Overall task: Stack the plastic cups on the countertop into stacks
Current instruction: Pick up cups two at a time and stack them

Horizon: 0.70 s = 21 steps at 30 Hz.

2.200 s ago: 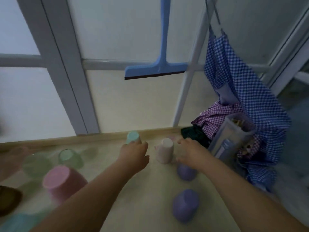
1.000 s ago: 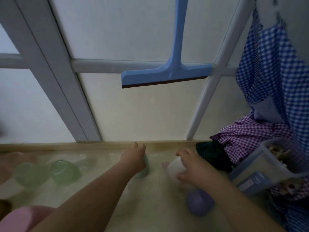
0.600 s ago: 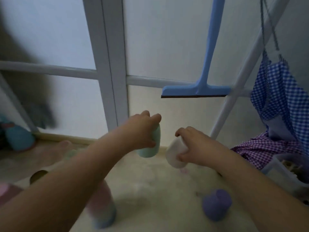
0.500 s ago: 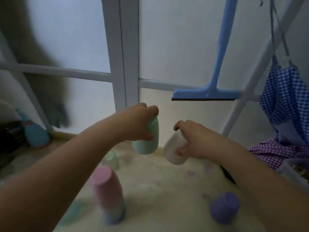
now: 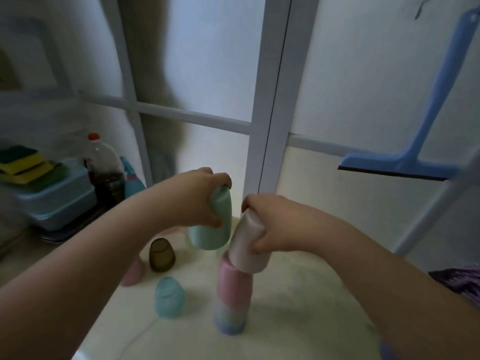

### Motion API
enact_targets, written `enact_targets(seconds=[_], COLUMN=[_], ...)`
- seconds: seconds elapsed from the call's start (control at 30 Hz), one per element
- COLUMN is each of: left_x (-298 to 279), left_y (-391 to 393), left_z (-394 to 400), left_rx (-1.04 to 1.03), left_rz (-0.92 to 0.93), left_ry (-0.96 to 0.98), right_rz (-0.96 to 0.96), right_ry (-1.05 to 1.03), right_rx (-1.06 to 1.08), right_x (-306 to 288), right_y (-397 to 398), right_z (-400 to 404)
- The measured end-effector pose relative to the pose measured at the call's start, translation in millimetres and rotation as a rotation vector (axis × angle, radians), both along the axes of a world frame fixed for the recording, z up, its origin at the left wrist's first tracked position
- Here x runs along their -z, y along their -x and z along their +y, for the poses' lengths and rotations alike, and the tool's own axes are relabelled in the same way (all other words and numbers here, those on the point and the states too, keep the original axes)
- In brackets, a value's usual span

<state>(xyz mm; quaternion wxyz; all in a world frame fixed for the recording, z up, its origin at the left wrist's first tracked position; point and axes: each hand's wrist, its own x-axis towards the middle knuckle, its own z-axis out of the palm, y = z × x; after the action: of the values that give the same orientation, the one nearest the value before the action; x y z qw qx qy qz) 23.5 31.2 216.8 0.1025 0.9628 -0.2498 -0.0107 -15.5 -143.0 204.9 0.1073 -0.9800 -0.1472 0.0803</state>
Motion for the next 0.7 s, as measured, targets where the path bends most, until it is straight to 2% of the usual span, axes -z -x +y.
enact_targets(seconds=[0.33,0.47,0.7], left_x=[15,10,-13], left_y=[10,16,22], left_z=[37,42,33], left_rx=[-0.087,-0.090,0.009], left_rz=[0.076,0.044,0.019], left_ry=[0.095,0.117,0.278], right_rz=[0.058,0.063,0.065], right_ry=[0.111,0.013,-0.146], right_rx=[-0.054,-0.006,0.066], right_x=[54,62,52], right_y=[-9,-8,4], right_z=[28,25,11])
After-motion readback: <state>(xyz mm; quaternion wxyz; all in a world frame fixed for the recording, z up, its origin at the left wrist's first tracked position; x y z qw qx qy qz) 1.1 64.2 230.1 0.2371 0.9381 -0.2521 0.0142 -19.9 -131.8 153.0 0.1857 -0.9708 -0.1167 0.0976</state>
